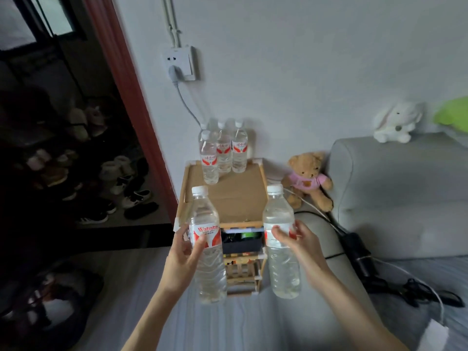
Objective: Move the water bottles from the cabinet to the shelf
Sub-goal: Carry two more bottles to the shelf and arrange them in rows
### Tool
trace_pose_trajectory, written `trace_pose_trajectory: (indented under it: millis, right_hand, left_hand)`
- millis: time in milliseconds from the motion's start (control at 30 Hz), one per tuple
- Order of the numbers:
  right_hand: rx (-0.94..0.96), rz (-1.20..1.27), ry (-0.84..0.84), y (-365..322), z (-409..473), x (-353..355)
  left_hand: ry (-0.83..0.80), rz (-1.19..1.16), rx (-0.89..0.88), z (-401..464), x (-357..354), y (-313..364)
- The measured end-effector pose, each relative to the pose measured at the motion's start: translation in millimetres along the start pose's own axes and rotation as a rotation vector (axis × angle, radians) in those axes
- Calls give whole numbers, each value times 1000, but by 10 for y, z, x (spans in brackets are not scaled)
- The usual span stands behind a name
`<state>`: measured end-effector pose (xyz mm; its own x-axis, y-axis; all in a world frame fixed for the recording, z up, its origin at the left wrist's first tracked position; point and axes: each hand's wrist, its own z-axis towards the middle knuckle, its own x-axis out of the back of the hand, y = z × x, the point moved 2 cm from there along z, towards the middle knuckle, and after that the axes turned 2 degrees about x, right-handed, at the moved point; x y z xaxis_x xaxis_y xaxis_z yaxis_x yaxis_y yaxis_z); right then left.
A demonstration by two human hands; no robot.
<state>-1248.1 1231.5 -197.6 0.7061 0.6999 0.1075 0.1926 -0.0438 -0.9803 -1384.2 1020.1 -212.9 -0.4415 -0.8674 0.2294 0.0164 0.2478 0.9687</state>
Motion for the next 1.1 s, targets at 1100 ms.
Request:
trace_pose_trajectory:
  millis: [1100]
  right_hand:
    - [132, -323, -88, 18, 3062, -799]
  left_hand:
    - [-189, -15, 40, 3122, -1187, 89]
